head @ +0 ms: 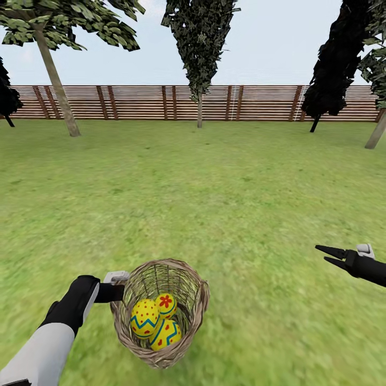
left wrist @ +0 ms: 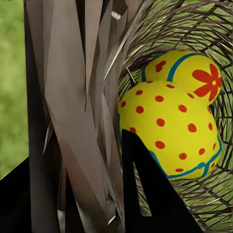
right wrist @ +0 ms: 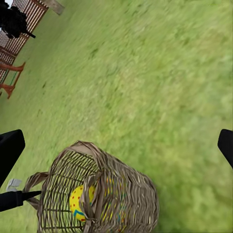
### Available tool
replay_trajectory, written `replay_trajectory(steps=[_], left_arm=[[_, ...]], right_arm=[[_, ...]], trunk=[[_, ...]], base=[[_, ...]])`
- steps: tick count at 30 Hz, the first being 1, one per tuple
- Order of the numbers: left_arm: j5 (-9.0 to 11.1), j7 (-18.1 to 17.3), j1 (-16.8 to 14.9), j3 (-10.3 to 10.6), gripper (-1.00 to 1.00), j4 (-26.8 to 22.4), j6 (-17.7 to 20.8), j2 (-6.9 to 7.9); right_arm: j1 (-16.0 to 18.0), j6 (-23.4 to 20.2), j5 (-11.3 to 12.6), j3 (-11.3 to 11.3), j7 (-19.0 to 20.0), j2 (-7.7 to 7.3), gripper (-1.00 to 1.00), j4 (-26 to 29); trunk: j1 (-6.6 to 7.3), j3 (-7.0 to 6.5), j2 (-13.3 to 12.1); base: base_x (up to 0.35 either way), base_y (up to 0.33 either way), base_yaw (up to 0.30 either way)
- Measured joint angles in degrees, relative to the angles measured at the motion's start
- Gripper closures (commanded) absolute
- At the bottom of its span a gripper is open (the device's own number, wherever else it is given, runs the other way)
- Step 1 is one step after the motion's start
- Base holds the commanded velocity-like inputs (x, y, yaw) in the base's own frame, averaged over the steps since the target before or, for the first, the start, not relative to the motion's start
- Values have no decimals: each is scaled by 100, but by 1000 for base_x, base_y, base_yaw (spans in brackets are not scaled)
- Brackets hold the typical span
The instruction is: Take the three Easter eggs out of the wicker basket on the lawn in the garden, then place them on the lawn next to a single tree (choose any tree) so that all three eggs are next to the same tree and none are left in the basket.
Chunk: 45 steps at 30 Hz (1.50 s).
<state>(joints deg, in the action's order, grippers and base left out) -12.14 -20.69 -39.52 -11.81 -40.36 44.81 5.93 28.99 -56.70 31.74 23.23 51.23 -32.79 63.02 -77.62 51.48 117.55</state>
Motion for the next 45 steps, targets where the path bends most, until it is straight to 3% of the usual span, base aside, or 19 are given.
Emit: replay_trajectory(steps=[10, 32, 45], left_arm=[[11, 7, 1, -3, 100, -2, 4, 9], [-12, 6, 2, 14, 100, -2, 0, 10], [-1, 5, 2, 6, 100, -1, 7, 9]], right_arm=[[1, -2, -1, -3, 0, -7, -100, 9], [0, 3, -10, -7, 0, -16, -100, 0], [1, 1, -29, -10, 0, -16, -100, 0]], trunk=[[220, -188, -401], [703, -665, -1284], [989, -857, -1805]], base=[[0, 0, 62], [0, 0, 229], [0, 0, 117]])
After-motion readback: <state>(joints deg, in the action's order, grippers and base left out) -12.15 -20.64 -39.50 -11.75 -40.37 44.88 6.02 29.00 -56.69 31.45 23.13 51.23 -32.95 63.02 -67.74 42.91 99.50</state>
